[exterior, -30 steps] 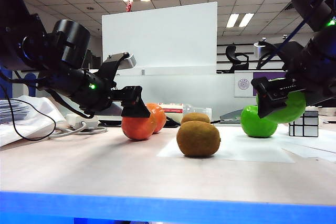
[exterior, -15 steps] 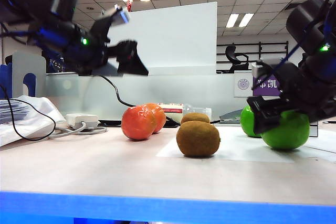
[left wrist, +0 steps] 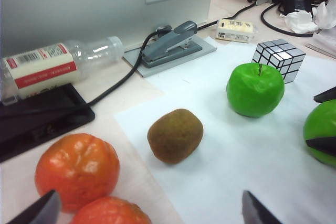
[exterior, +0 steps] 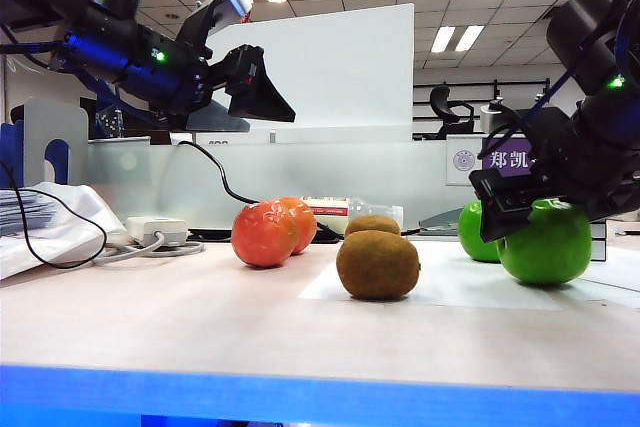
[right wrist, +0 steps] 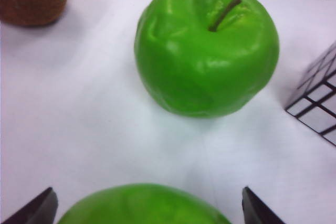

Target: Put the same fruits together.

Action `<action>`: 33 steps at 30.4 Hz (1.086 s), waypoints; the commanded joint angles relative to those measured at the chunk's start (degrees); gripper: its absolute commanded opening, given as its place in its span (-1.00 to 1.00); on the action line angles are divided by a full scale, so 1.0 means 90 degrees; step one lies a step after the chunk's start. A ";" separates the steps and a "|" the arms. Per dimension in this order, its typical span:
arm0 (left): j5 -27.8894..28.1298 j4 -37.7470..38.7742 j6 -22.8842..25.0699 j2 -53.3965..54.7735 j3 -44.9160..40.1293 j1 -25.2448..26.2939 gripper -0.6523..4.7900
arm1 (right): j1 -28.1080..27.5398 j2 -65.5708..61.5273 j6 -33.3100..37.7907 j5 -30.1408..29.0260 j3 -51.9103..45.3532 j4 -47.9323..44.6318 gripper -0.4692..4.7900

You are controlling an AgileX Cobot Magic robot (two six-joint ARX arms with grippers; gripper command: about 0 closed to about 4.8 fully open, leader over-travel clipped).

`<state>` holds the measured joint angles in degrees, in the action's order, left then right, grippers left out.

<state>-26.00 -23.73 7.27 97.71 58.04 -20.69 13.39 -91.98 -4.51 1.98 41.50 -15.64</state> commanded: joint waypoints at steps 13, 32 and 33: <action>-0.0141 0.0053 -0.0216 -0.0483 0.0051 -0.0010 1.00 | 0.0085 0.0471 0.0202 -0.0845 0.0576 0.0444 1.00; -0.0658 0.1180 -0.0204 -0.0699 0.0049 -0.0010 1.00 | 0.0865 0.0801 0.0146 -0.0476 0.0729 0.1659 1.00; -0.0697 0.1209 -0.0194 -0.0714 0.0051 -0.0010 1.00 | 0.0865 0.0894 0.0143 -0.0508 0.0729 0.1790 1.00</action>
<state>-31.07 -12.88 5.32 92.03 58.13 -20.71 20.88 -85.32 -3.03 -2.15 47.81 -1.06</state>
